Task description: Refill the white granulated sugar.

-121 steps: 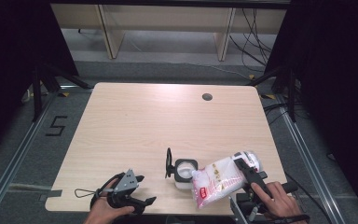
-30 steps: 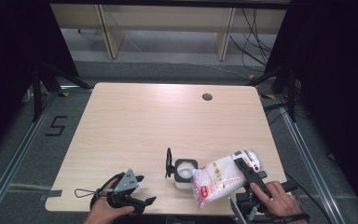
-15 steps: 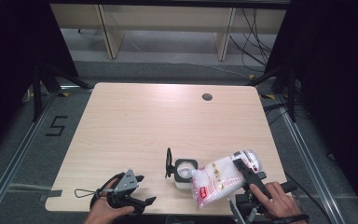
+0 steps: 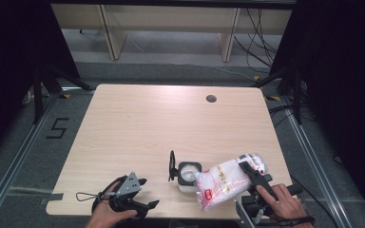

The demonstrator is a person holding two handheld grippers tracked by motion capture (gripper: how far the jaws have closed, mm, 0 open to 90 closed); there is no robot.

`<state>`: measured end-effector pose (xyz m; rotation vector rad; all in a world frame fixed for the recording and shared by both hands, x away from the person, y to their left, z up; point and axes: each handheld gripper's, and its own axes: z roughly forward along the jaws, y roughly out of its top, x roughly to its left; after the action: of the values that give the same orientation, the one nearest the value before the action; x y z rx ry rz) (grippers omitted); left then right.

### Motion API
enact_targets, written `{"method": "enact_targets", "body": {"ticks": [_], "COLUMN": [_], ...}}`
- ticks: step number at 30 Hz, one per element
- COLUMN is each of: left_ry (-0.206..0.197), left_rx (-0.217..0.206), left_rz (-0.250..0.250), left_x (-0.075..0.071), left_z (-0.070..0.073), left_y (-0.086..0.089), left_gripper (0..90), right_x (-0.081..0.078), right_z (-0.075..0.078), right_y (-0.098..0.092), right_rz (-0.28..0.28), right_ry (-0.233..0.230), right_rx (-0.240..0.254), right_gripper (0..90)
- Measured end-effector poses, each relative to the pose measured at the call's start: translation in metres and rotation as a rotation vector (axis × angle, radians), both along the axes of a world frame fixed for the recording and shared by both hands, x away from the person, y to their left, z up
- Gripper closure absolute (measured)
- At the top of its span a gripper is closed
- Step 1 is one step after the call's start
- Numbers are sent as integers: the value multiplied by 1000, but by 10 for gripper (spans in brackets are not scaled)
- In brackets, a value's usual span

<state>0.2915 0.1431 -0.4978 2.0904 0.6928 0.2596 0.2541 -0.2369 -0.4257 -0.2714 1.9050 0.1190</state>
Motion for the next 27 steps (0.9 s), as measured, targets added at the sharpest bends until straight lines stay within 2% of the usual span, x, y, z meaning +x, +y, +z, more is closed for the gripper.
{"method": "enact_targets", "body": {"ticks": [1, 2, 5, 7, 11, 12, 13, 14, 15, 16, 17, 18, 19, 20, 22, 23, 27], "left_ry": [0, -1, 9, 3, 5, -8, -15, -14, 12, 10, 1, 4, 6, 11, 5, 6, 6], "left_rx": [-1, 0, -4, 5, 1, 13, 16, 11, -3, -3, 10, 5, 8, -3, 7, -6, 6], "left_rz": [0, 0, 2, 4, -2, -8, -15, -14, 3, 2, -4, 5, 1, 2, 1, 9, 2], "left_x": [0, 0, 0, 0, 0, 1, 2, 1, 0, 0, 1, 0, 0, 0, 1, 0, 1], "left_z": [0, 0, 0, 0, 0, 1, 1, 1, 0, 0, 1, 0, 1, 0, 1, 0, 0], "left_y": [0, 0, 0, 1, 0, 1, 1, 1, 0, 0, 1, 1, 1, 0, 1, 0, 1], "left_gripper": [161, 161, 161, 161, 161, 161, 161, 161, 162, 162, 162, 162, 162, 162, 162, 162, 162], "right_x": [3, 5, 4, 7, 4, 2, 1, 2, 2, 0, 1, 0, 0, -1, 0, -1, -2], "right_z": [4, 4, 2, 3, 2, 0, 1, 2, 5, 3, 7, 7, 8, 6, 8, 8, 10], "right_y": [2, 2, 0, -1, 0, 0, 1, 2, 3, 2, 4, 4, 4, 3, 4, 4, 5], "right_rz": [45, 53, 28, 51, 39, 4, 2, 22, 45, 30, 52, 40, 50, 36, 66, 60, 64], "right_ry": [-21, -19, 6, 1, -7, 3, -7, -18, -35, -28, -49, -50, -58, -43, -59, -61, -59], "right_rx": [-57, -61, -39, -50, -57, -13, -23, -44, -79, -46, -85, -85, -94, -60, -79, -86, -90], "right_gripper": [485, 485, 486, 487, 490, 491, 491, 492, 493, 494, 494, 495, 494, 495, 495, 495, 495]}}
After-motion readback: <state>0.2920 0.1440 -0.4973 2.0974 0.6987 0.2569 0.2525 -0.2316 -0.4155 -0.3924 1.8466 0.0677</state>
